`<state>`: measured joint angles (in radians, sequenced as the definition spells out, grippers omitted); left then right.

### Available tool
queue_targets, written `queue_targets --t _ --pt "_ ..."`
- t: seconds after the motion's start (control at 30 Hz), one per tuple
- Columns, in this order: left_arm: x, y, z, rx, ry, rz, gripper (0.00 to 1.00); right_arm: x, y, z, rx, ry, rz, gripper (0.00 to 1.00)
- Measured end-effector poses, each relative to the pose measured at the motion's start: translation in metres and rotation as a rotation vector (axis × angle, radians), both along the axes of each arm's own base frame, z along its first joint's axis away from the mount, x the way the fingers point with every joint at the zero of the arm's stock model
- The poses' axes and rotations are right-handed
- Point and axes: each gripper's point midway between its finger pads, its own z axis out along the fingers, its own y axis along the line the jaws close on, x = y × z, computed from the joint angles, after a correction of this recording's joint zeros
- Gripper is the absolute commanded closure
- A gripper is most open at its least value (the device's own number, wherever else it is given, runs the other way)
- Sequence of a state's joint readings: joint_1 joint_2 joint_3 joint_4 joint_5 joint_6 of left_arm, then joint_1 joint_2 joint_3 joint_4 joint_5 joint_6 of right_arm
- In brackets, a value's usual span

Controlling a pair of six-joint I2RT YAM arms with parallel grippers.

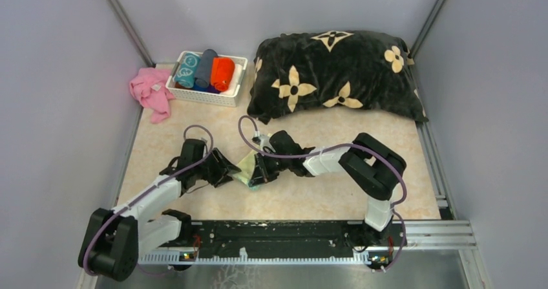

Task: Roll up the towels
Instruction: Roll the towel at the center of the board.

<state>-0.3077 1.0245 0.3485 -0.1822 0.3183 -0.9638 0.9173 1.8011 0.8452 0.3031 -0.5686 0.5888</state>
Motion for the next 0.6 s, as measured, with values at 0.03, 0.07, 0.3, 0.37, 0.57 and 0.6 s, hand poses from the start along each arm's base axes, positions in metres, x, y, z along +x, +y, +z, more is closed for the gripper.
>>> queue_targets --t 0.03,0.07,0.3,0.37,0.57,0.6 --pt "0.001 -0.001 -0.002 -0.001 0.009 0.004 0.53 0.0 -0.001 -0.001 0.001 0.016 -0.003 1.0" --pt "0.001 -0.001 -0.005 0.002 0.017 0.005 0.59 0.0 0.0 -0.003 0.001 0.027 -0.005 1.0" --pt "0.006 0.001 -0.023 0.047 0.082 0.032 0.94 -0.002 0.001 -0.009 0.002 0.064 -0.007 1.0" --pt "0.009 0.002 -0.022 0.053 0.078 0.034 0.79 0.0 0.001 -0.007 0.01 0.066 -0.012 1.0" --pt "0.013 0.008 -0.016 0.092 0.038 0.037 0.48 0.003 -0.005 -0.007 0.04 0.125 -0.047 1.0" --pt "0.012 0.01 -0.014 0.102 0.029 0.039 0.46 0.005 -0.006 -0.008 0.046 0.143 -0.055 1.0"
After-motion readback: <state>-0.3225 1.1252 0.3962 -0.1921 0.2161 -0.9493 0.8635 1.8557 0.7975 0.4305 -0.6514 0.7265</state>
